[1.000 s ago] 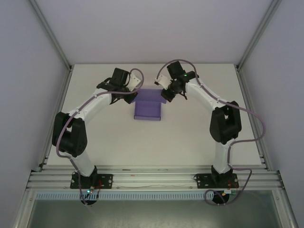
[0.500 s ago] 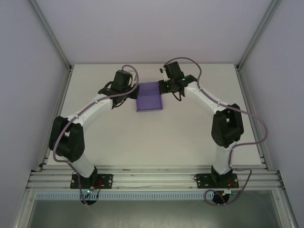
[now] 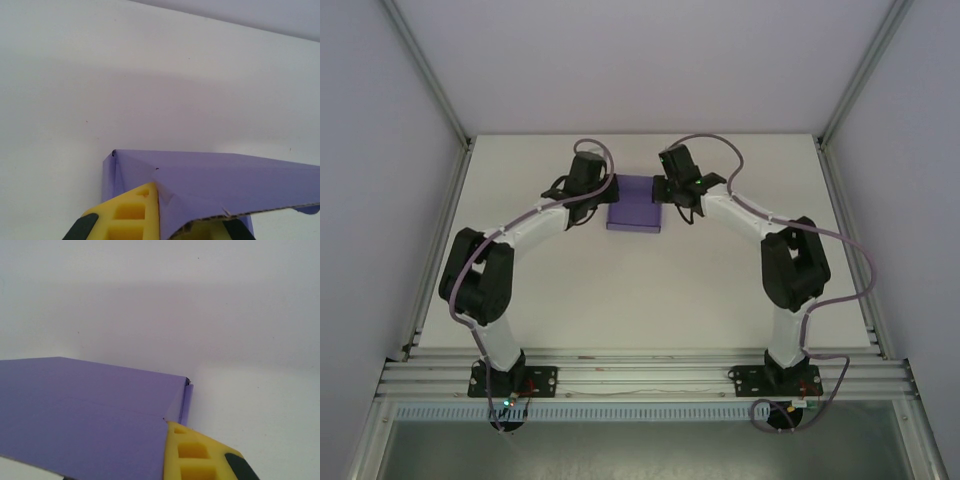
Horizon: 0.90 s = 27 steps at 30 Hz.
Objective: Assemble paper box
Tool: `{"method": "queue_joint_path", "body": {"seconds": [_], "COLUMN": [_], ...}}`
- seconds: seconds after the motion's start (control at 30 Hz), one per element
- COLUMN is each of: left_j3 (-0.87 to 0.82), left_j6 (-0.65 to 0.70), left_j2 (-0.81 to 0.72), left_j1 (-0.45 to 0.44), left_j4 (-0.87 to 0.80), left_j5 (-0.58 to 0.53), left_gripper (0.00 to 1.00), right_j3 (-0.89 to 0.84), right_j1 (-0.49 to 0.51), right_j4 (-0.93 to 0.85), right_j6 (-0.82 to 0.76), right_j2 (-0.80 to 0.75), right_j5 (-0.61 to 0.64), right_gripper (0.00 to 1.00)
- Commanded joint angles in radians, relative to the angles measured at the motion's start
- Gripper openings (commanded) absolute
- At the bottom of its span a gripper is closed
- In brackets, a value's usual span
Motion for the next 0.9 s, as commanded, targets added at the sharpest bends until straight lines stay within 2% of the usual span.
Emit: {"method": "queue_joint_path", "body": {"seconds": [0.0, 0.4, 0.43, 0.57, 0.63, 0.67, 0.87], "left_j3": [-0.049, -0.255, -0.269, -0.295, -0.295, -0.295, -0.285], "left_j6": [-0.01, 0.038, 0.034, 0.033, 0.033, 0.035, 0.028], "left_j2": [0.012, -0.084, -0.096, -0.153, -0.178, -0.19, -0.284], "left_j1": [-0.037, -0.071, -0.073, -0.076, -0.077, -0.077, -0.083], "left_j4": [0.069, 0.132, 0.138, 0.109, 0.077, 0.059, -0.059], "left_j5": [0.037, 0.063, 0.063, 0.052, 0.051, 0.06, 0.108], "left_gripper": [0.0, 0.0, 0.03, 0.35, 0.46, 0.59, 1.0], "right_j3": [-0.026, -0.357, -0.379, -0.456, -0.484, -0.495, -0.553], "right_j1": [0.03, 0.071, 0.074, 0.087, 0.087, 0.088, 0.092], "right_j4": [0.117, 0.364, 0.387, 0.45, 0.473, 0.48, 0.538], "right_j6": [0.028, -0.025, -0.033, -0.074, -0.078, -0.082, -0.088], "right_j2": [-0.003, -0.129, -0.137, -0.166, -0.172, -0.171, -0.157], "right_j5": [-0.015, 0.096, 0.098, 0.108, 0.113, 0.114, 0.118], "right_gripper": [0.0, 0.0, 0.0, 0.0, 0.0, 0.0, 0.0]}}
